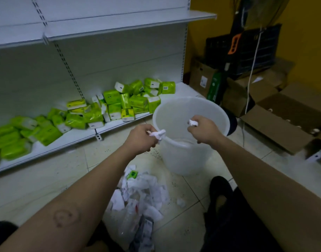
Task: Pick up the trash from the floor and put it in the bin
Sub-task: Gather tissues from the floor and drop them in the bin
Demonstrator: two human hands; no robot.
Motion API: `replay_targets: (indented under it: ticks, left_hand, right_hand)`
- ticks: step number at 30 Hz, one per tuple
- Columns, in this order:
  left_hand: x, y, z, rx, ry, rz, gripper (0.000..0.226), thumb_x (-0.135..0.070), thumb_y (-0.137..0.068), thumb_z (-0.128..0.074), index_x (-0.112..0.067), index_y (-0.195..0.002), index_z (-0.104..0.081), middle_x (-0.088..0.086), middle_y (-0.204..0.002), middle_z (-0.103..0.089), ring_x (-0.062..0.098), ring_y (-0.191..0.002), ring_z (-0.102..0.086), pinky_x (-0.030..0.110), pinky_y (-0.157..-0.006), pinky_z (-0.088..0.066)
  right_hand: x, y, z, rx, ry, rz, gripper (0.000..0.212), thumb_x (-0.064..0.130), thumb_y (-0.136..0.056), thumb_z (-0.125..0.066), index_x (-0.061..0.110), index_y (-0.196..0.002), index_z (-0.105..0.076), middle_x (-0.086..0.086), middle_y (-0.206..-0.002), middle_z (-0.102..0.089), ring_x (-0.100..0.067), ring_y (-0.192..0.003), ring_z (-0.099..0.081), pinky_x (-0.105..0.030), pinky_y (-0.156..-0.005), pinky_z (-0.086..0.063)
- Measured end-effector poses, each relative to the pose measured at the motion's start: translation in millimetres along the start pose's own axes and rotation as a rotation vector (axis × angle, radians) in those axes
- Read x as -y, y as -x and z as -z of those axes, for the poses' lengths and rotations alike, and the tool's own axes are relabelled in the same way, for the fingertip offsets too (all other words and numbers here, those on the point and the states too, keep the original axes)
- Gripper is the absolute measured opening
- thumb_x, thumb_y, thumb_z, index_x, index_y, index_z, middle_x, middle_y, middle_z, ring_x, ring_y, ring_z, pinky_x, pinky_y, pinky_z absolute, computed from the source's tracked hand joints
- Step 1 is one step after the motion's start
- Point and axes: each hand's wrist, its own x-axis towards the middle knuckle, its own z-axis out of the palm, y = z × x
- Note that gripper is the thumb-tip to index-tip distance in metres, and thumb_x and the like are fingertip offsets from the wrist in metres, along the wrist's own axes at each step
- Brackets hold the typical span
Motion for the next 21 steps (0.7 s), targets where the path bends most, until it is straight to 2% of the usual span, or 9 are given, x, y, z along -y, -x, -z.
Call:
replay_targets:
  ticks: [3,5,7,9,10,12,15,18,21]
  left_hand:
    - [1,-21,-19,0.012,0.027,0.062,0.018,-0.033,-0.077,-0.070,-0.017,-0.086,-0.066,0.016,-0.087,-0.072,0.024,-0.069,-0.063,0.034,-0.059,-0.055]
    - [3,-41,-37,0.005,-0.001,0.082,0.027,-0.046,-0.078,-0.064,-0.022,-0.090,-0.067,0.010,-0.086,-0.071,0.027,-0.081,-0.068,0.031,-0.061,-0.052]
    - [5,-64,-55,0.004,-0.059,0.061,0.027,-0.043,-0.080,-0.061,-0.026,-0.100,-0.065,0.001,-0.086,-0.068,0.029,-0.094,-0.066,0.031,-0.066,-0.047]
    - [6,-89,-73,0.005,-0.170,0.028,0.037,-0.037,-0.082,-0.061,-0.029,-0.118,-0.061,0.000,-0.107,-0.069,0.025,-0.103,-0.064,0.029,-0.076,-0.047]
    - [5,-100,-80,0.012,-0.233,0.005,0.047,-0.035,-0.083,-0.062,-0.028,-0.129,-0.055,0.002,-0.121,-0.066,0.023,-0.111,-0.061,0.028,-0.085,-0.046]
    - [3,-117,-92,0.058,-0.349,-0.046,0.063,-0.034,-0.085,-0.062,-0.031,-0.144,-0.039,0.003,-0.143,-0.051,0.021,-0.127,-0.051,0.025,-0.099,-0.039]
    - [4,-125,-102,0.147,-0.542,-0.100,0.073,-0.036,-0.087,-0.061,-0.038,-0.149,-0.022,0.007,-0.151,-0.040,0.028,-0.134,-0.043,0.030,-0.103,-0.037]
    - [10,-113,-101,0.187,-0.628,-0.130,0.074,-0.037,-0.087,-0.060,-0.036,-0.150,-0.021,0.009,-0.148,-0.042,0.028,-0.135,-0.039,0.040,-0.108,-0.037]
    - [17,-88,-88,0.176,-0.646,-0.160,0.074,-0.039,-0.086,-0.062,-0.030,-0.150,-0.025,0.007,-0.149,-0.042,0.026,-0.136,-0.037,0.042,-0.109,-0.036]
  right_hand:
    - [-21,-7,-22,0.089,-0.062,-0.075,0.034,0.027,-0.093,-0.045,0.009,-0.120,-0.057,-0.013,-0.122,-0.058,-0.033,-0.106,-0.056,-0.044,-0.094,-0.049]
    - [-29,-19,-28,0.107,-0.043,-0.009,0.034,0.022,-0.096,-0.041,0.007,-0.122,-0.056,-0.016,-0.128,-0.057,-0.034,-0.113,-0.054,-0.034,-0.096,-0.042]
    - [-40,-35,-27,0.132,0.030,0.036,0.031,0.015,-0.092,-0.042,0.007,-0.119,-0.055,-0.018,-0.129,-0.055,-0.034,-0.114,-0.053,-0.032,-0.094,-0.041]
    - [-59,-48,-21,0.189,0.086,0.013,0.035,0.011,-0.089,-0.045,0.009,-0.124,-0.050,-0.019,-0.130,-0.052,-0.035,-0.115,-0.051,-0.035,-0.096,-0.040]
    - [-69,-52,-16,0.222,0.094,-0.022,0.044,0.011,-0.089,-0.047,0.013,-0.132,-0.044,-0.019,-0.136,-0.047,-0.035,-0.120,-0.048,-0.037,-0.100,-0.038]
    - [-86,-57,-6,0.298,0.086,-0.082,0.067,0.016,-0.090,-0.051,0.027,-0.148,-0.021,-0.016,-0.151,-0.029,-0.035,-0.134,-0.034,-0.040,-0.109,-0.030]
    - [-99,-63,3,0.386,0.062,-0.135,0.085,0.023,-0.087,-0.056,0.039,-0.149,0.000,-0.012,-0.157,-0.013,-0.036,-0.138,-0.025,-0.043,-0.114,-0.026]
    - [-97,-61,4,0.382,0.138,-0.148,0.092,0.032,-0.084,-0.060,0.036,-0.149,0.005,-0.013,-0.154,-0.017,-0.038,-0.136,-0.027,-0.047,-0.113,-0.030]
    - [-80,-48,2,0.368,0.173,-0.079,0.097,0.043,-0.081,-0.066,0.033,-0.150,0.002,-0.011,-0.156,-0.016,-0.036,-0.139,-0.024,-0.048,-0.114,-0.028]
